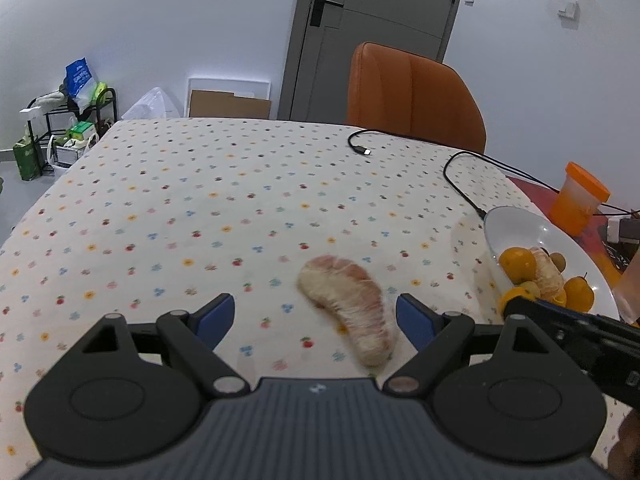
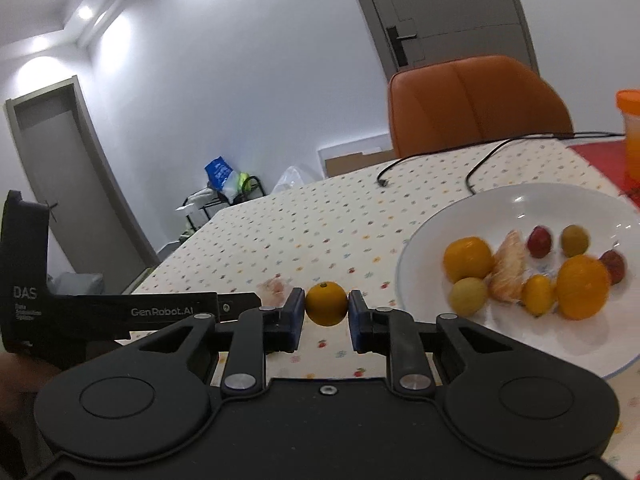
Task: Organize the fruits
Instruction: 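Grasp the peeled pink pomelo piece with the left tool while the right tool holds the apricot, then carry the apricot and pomelo piece over the white plate and open both tools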
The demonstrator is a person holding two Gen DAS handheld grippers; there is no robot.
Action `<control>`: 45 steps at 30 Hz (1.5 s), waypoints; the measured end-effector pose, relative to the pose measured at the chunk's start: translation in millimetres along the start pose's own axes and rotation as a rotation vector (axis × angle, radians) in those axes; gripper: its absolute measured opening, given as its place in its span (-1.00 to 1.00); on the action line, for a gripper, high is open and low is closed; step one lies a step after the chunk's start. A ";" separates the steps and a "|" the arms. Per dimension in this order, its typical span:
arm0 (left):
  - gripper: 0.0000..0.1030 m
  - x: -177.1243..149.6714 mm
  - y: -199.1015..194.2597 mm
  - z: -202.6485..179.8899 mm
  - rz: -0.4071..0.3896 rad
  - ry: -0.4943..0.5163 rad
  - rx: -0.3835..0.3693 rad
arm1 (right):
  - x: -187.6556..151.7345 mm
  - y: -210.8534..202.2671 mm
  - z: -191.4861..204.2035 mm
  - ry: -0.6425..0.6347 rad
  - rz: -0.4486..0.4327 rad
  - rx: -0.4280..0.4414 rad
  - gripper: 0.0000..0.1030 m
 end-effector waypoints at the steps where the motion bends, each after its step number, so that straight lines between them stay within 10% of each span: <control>1: 0.68 0.7 1.1 -2.2 0.001 0.002 0.000 | 0.8 -2.6 -2.9 0.002 -0.005 -0.006 -0.58; 17: 0.60 0.5 37.5 -34.0 0.042 0.044 0.036 | 3.5 -38.0 -53.5 0.071 -0.067 -0.108 -0.58; 22: 0.11 3.8 42.2 -32.1 0.016 0.055 0.136 | 0.5 -49.2 -69.0 0.092 -0.079 -0.148 -0.58; 28: -0.22 4.2 35.0 -31.5 0.001 0.023 0.099 | -3.1 -62.8 -86.3 0.123 -0.095 -0.193 -0.58; 45: -0.24 6.1 3.6 -74.8 -0.042 0.085 -0.027 | -4.4 -90.9 -115.8 0.178 -0.168 -0.273 -0.36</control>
Point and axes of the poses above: each gripper's, at about its wrist camera, not at the fingertips, and y roughly the way its jaws point, z to its left, x to its top, the point moved 8 cm from there along y, roughly the way its jaws point, and after that the axes turned 10 degrees about z, right-handed, at the moved point
